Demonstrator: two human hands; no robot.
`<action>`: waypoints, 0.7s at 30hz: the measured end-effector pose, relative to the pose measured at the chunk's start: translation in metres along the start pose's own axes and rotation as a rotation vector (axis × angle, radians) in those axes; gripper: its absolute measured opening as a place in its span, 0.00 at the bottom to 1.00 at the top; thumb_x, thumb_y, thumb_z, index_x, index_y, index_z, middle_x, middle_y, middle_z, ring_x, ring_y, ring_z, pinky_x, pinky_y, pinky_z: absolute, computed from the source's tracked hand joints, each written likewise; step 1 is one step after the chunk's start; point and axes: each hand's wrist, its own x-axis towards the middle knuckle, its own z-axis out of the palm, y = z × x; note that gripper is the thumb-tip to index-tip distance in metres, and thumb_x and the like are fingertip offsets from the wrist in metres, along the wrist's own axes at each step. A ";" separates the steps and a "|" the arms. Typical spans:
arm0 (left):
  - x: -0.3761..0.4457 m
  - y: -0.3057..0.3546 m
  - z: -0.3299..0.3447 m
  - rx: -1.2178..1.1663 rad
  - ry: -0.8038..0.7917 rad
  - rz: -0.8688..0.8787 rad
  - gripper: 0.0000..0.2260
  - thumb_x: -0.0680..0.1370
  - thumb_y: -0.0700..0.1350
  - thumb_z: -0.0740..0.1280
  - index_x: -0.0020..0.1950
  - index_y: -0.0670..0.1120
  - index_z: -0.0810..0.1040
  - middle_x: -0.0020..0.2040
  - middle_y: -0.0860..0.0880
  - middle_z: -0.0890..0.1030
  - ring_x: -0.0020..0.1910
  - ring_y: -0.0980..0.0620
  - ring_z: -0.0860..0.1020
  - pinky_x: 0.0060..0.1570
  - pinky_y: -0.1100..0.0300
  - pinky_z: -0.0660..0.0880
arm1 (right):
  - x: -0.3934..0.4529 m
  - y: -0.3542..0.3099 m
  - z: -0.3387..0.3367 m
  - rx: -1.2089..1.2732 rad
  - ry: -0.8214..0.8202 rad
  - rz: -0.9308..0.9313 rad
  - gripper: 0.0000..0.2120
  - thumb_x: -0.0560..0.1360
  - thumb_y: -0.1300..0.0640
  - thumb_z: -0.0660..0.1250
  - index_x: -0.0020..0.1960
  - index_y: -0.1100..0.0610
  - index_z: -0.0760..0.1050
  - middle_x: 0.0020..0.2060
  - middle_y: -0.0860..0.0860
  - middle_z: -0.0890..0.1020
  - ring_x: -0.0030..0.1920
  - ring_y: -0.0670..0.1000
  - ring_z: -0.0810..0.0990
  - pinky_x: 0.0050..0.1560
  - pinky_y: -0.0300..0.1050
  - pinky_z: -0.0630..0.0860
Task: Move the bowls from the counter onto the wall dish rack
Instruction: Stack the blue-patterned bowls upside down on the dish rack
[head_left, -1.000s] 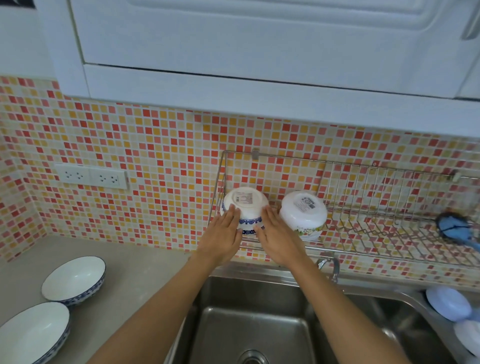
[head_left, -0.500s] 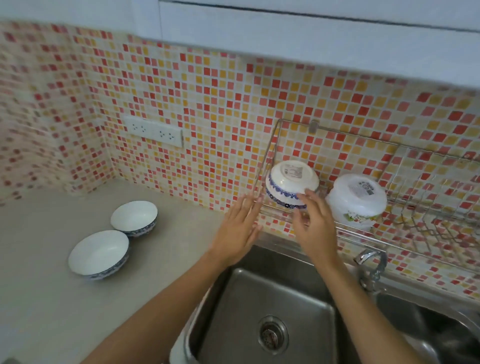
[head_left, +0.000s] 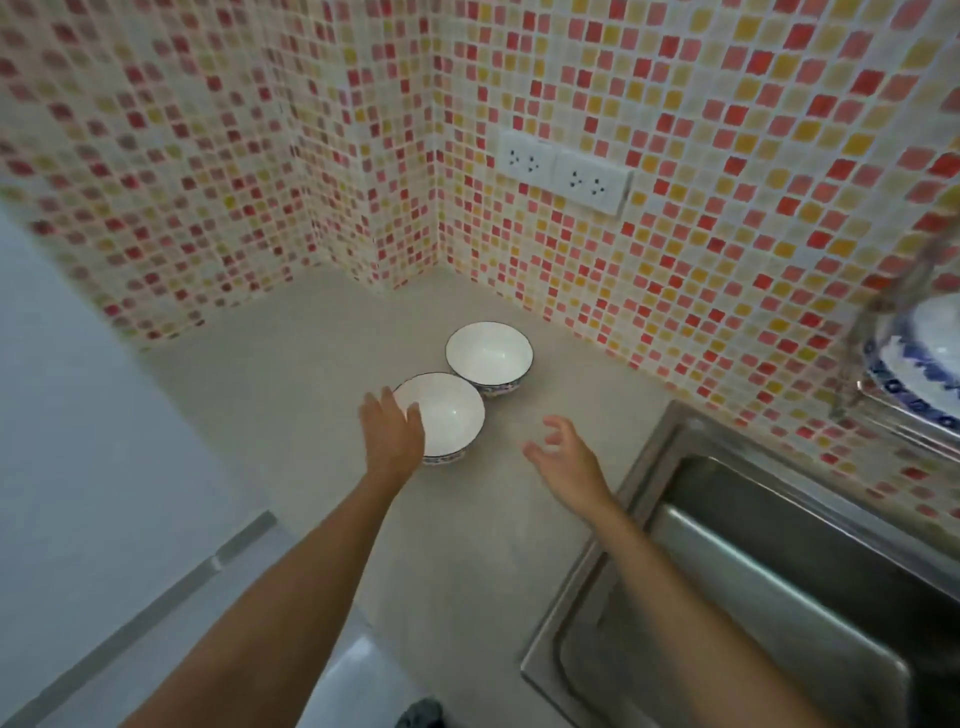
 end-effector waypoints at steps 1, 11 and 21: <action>0.008 -0.009 -0.002 -0.044 -0.028 -0.041 0.25 0.81 0.47 0.56 0.74 0.36 0.56 0.75 0.35 0.57 0.75 0.39 0.54 0.72 0.49 0.53 | 0.011 -0.004 0.016 0.039 -0.040 0.070 0.28 0.73 0.44 0.70 0.69 0.51 0.66 0.60 0.55 0.75 0.56 0.55 0.78 0.58 0.48 0.75; 0.057 -0.049 -0.004 -0.096 -0.229 -0.090 0.12 0.80 0.45 0.56 0.49 0.38 0.74 0.44 0.43 0.77 0.51 0.40 0.77 0.43 0.58 0.66 | 0.061 -0.029 0.115 0.441 -0.121 0.390 0.17 0.76 0.59 0.63 0.62 0.50 0.62 0.61 0.55 0.74 0.46 0.59 0.84 0.44 0.57 0.83; 0.036 -0.037 -0.008 -0.050 -0.221 0.016 0.14 0.80 0.41 0.55 0.49 0.33 0.75 0.48 0.34 0.80 0.45 0.39 0.77 0.42 0.54 0.70 | 0.040 -0.025 0.105 0.571 -0.025 0.392 0.21 0.73 0.64 0.58 0.65 0.52 0.64 0.61 0.52 0.74 0.46 0.56 0.83 0.42 0.57 0.84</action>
